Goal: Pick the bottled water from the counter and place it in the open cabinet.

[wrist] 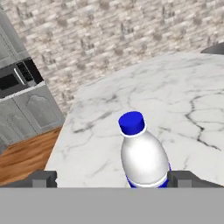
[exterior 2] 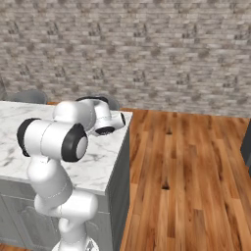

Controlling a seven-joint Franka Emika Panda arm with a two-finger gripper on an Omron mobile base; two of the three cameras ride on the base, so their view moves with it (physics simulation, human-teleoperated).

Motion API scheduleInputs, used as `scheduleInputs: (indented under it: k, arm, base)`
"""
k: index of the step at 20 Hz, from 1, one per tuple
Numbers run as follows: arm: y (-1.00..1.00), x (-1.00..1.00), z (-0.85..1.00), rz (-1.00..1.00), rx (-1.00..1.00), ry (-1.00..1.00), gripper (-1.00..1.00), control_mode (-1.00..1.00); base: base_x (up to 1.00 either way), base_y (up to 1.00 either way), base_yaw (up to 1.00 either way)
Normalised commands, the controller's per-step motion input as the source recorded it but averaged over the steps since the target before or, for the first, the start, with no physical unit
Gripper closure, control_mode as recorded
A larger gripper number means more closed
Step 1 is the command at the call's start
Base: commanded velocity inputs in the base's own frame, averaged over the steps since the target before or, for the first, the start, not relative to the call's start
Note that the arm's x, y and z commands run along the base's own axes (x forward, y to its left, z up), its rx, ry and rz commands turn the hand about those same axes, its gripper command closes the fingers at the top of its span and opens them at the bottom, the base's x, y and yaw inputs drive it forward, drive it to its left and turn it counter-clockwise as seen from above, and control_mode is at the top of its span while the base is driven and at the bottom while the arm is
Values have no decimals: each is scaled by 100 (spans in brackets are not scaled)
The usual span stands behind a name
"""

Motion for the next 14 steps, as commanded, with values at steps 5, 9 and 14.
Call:
scheduleInputs:
  k: [5,9,14]
  arm:
    - [0,11,-30,0,0,5,-100,-100]
    - [1,11,-35,0,0,0,-100,-100]
    - [6,7,-27,0,0,0,-100,-100]
  base:
    - [0,0,0]
    - [0,0,0]
    - [0,0,0]
